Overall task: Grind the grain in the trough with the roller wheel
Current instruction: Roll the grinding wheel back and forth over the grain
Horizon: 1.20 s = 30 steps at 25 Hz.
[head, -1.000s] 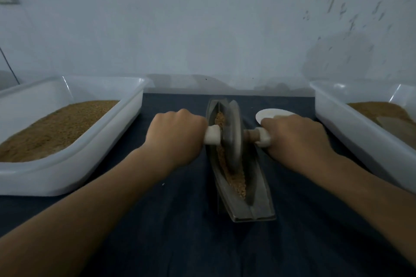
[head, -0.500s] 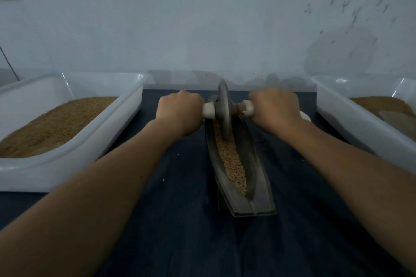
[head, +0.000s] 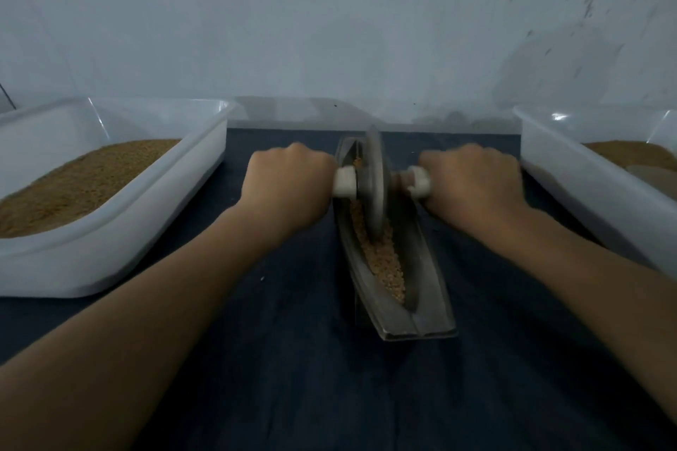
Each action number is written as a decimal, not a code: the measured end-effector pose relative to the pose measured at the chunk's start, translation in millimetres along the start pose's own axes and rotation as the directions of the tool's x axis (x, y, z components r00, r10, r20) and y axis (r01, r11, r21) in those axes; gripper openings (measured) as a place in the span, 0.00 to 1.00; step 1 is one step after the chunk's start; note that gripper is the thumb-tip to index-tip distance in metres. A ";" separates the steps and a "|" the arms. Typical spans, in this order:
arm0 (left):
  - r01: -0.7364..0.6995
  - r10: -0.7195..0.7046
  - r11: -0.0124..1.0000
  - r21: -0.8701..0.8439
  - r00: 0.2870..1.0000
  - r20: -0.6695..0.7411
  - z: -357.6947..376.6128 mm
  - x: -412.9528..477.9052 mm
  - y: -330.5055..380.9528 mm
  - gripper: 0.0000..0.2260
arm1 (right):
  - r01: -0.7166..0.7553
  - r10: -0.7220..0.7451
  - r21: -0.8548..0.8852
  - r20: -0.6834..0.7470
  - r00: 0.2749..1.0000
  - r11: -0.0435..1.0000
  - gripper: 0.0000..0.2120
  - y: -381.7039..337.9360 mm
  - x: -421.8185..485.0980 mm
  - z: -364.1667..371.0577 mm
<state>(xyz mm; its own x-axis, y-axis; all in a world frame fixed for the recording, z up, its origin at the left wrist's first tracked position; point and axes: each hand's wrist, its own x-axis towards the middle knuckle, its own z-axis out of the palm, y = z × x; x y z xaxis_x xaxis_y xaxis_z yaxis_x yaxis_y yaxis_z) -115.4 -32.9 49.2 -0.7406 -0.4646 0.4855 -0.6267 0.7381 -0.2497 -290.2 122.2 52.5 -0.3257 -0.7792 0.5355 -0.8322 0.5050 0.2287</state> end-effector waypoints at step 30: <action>-0.111 0.112 0.993 0.032 0.994 -0.015 -18.5 -28.9 -1.1 0.15 | 0.033 -0.036 -0.045 -0.054 0.998 0.998 0.14 10.4 -29.6 -2.1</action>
<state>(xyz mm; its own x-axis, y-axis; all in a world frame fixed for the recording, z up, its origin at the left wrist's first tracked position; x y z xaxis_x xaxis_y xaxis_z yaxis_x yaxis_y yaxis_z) -88.8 -11.3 51.0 -0.8023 -0.3717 0.4671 -0.5478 0.7694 -0.3285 -288.3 151.3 40.7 -0.2713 -0.7756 0.5699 -0.8215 0.4952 0.2828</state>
